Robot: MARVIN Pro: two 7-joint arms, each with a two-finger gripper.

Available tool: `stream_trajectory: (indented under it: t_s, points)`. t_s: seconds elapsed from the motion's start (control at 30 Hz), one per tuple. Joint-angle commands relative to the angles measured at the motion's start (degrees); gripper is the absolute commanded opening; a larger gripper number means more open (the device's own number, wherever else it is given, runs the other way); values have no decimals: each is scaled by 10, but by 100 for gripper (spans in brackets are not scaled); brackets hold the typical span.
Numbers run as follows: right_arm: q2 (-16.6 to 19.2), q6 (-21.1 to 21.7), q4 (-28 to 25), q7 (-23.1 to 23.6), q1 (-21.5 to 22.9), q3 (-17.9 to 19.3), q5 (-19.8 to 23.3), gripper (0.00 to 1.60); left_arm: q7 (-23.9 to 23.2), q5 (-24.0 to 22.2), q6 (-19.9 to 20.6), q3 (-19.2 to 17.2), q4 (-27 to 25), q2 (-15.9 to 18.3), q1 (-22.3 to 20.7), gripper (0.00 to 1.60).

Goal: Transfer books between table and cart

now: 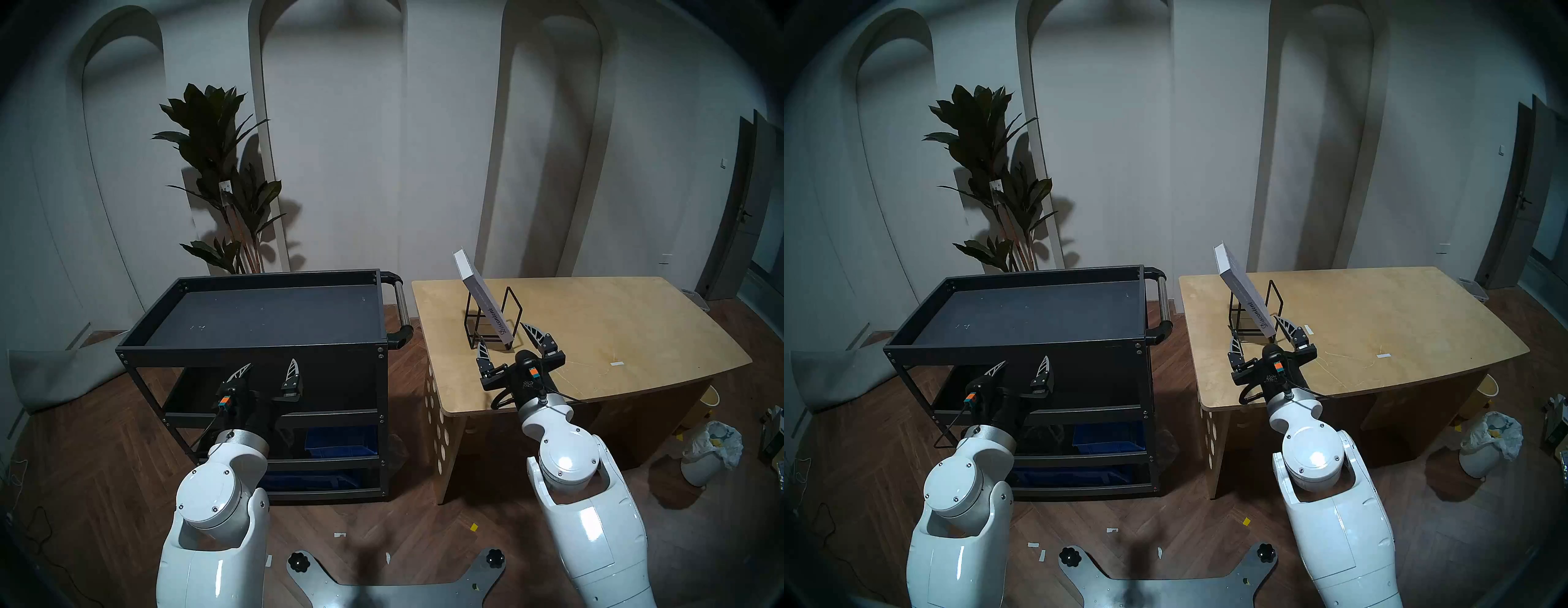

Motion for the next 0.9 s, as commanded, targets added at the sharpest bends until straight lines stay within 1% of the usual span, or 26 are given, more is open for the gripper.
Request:
stream_trajectory:
  t_s: [0.0, 0.43, 0.6, 0.87]
  points:
    - [-4, -13, 18, -6, 60, -9, -11, 160, 4, 3, -3, 1, -14, -1, -9, 160]
    - [-9, -21, 56, -24, 107, -20, -28, 160, 7, 5, -2, 2, -13, -2, -10, 160]
    - [-9, -21, 62, -30, 112, -18, -30, 160, 8, 6, -1, 5, -11, -2, -11, 160]
    - [-11, -31, 103, -41, 142, -14, -35, 160, 10, 7, 1, 9, -4, 0, -18, 160]
